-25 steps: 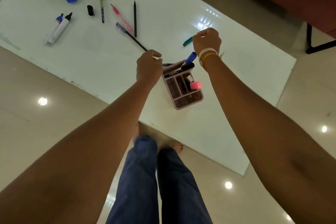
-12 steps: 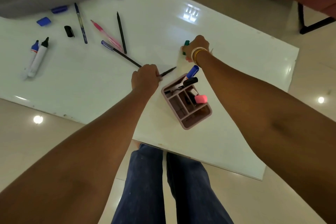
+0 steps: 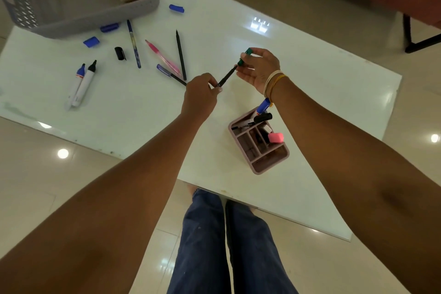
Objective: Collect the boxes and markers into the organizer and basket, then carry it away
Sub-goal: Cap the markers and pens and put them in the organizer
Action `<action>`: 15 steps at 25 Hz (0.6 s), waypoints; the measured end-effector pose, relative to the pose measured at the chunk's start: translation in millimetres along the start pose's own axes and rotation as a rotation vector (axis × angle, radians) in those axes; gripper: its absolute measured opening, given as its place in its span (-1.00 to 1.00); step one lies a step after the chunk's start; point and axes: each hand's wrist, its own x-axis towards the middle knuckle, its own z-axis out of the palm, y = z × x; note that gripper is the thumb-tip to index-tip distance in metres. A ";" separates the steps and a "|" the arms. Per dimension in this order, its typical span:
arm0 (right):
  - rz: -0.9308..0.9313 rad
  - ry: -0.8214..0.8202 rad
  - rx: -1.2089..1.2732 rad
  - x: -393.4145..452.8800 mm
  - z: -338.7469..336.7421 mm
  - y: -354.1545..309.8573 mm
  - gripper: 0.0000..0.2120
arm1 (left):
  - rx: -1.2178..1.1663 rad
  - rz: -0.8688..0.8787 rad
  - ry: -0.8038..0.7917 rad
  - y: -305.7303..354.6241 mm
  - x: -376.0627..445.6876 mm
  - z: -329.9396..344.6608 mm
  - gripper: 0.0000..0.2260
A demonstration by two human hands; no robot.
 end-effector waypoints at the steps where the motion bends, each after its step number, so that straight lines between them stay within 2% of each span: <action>1: -0.016 0.006 0.009 -2.3 2.6 -1.9 -0.80 | -0.013 0.002 0.004 0.5 1.0 -0.4 -0.87; 9: -0.126 -0.010 -0.146 -13.5 13.4 -5.1 -0.75 | -0.076 0.008 0.022 5.1 3.3 -5.9 -0.84; 12: -0.187 -0.002 -0.247 -16.6 16.7 -7.2 -0.80 | -0.071 0.018 0.030 12.3 4.7 -10.2 -0.81; 15: -0.244 0.010 -0.323 -23.7 18.9 -9.4 -0.86 | -0.208 -0.048 -0.013 22.3 6.9 -13.1 -0.80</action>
